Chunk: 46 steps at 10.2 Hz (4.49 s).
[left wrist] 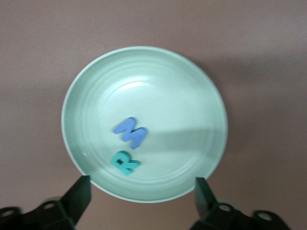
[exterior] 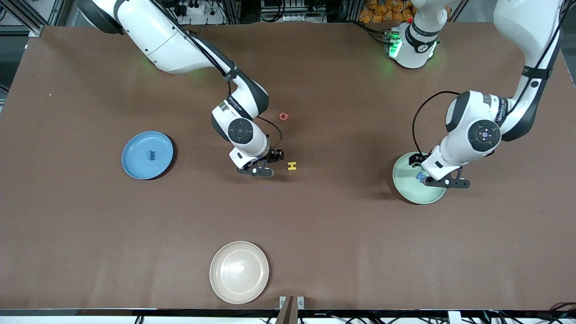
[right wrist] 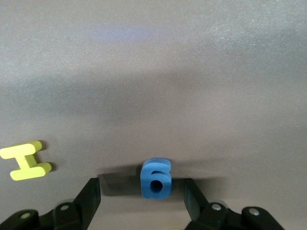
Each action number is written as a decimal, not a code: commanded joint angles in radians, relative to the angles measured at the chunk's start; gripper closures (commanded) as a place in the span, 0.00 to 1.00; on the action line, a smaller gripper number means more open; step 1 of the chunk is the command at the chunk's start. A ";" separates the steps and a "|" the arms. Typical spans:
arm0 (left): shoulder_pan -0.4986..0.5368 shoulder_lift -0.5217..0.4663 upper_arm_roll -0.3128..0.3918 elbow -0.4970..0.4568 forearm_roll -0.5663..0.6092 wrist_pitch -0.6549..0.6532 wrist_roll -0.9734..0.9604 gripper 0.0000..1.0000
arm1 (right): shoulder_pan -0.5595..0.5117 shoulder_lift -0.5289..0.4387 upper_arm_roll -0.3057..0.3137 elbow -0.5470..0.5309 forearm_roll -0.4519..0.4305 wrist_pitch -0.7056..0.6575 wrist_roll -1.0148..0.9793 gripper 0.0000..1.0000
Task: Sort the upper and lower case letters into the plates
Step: 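Place the R on the green plate while the right gripper reaches blue 6, then grasp the blue 6 with the right gripper while the left gripper returns, then drop the 6 on the blue plate while the left gripper reaches yellow H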
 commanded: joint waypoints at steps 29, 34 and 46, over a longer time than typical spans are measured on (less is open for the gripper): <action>-0.391 -0.025 -0.175 -0.017 -0.063 0.205 -0.599 0.00 | -0.035 0.007 0.008 -0.024 -0.025 0.078 0.020 0.82; -0.389 -0.033 -0.183 -0.011 -0.073 0.204 -0.602 0.00 | -0.057 -0.033 0.009 -0.016 -0.022 0.061 0.008 1.00; -0.822 0.290 0.220 0.440 -0.052 0.158 -0.600 0.00 | -0.517 -0.353 0.005 -0.250 0.047 -0.287 -0.684 1.00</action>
